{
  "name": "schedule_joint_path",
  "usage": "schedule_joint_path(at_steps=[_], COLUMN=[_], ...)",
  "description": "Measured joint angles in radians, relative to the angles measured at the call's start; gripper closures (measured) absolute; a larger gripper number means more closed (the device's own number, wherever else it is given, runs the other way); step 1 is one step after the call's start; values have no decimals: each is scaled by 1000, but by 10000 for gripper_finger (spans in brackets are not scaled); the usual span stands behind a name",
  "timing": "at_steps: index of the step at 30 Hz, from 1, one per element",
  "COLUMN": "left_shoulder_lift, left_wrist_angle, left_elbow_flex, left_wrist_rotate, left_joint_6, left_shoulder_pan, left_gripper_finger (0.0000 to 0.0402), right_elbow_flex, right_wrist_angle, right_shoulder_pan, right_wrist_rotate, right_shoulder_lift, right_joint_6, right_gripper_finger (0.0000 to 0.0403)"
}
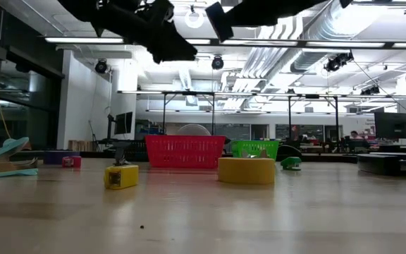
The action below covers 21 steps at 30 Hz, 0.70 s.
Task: Pick and place Stapler, Stapler remover, tape
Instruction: Put the bottom blue tape into the black basket
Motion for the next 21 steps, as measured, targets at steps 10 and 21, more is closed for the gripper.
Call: schedule_joint_path(at_steps=[10,21], left_shoulder_lift=[0,0], left_wrist_angle=[34,161], left_elbow_flex=[0,0], left_wrist_rotate=[117,209], left_joint_6=[38,39], left_shoulder_pan=[-20,-20], left_gripper_finger=[224,224], right_elbow_flex=[0,0], right_wrist_angle=[48,151], right_shoulder_pan=[-92,-162], right_wrist_rotate=[-79,-225], right_shoulder_lift=[0,3], right_joint_6=[7,-2], right_gripper_finger=[372,372])
